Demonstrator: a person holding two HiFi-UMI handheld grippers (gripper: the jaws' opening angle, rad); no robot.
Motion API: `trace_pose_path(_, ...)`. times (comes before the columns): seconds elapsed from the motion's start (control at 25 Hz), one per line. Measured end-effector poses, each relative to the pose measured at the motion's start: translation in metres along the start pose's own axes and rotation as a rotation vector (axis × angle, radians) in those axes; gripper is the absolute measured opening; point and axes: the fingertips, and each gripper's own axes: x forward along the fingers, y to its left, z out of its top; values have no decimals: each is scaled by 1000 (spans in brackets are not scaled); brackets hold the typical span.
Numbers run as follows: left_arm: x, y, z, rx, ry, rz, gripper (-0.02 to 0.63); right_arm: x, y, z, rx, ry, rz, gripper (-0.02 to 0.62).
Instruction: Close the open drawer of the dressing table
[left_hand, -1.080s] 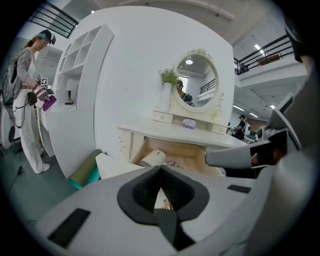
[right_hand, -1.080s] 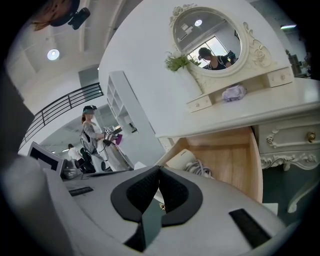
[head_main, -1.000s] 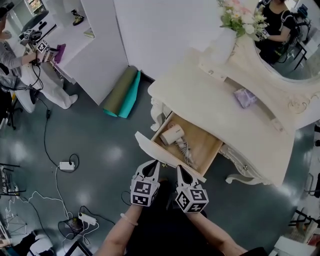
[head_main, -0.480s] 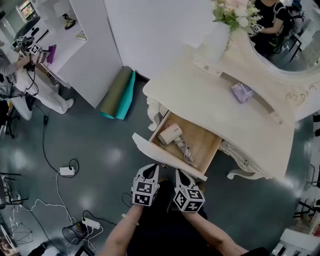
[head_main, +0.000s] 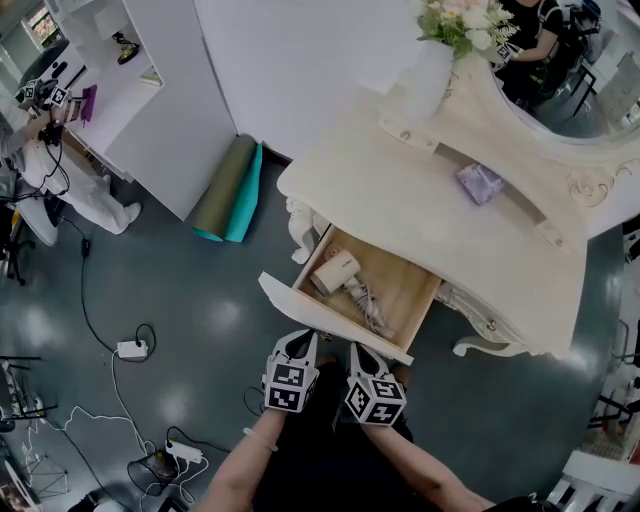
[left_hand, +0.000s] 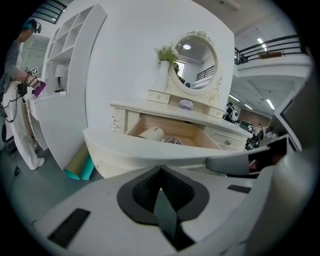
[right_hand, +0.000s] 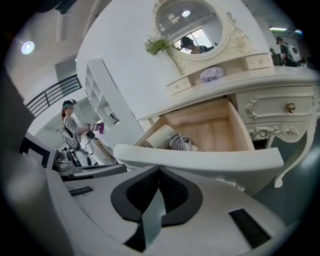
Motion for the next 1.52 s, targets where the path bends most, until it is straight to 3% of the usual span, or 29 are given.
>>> trace_pose_path(1.08,26,-3,25,-16,-22,-42,25,17,-14,22,17,-48,-59,26)
trace_pose_path(1.52,52,-10,41,-24,0,-38,25,30,-30,44,-12,-33,-38,26)
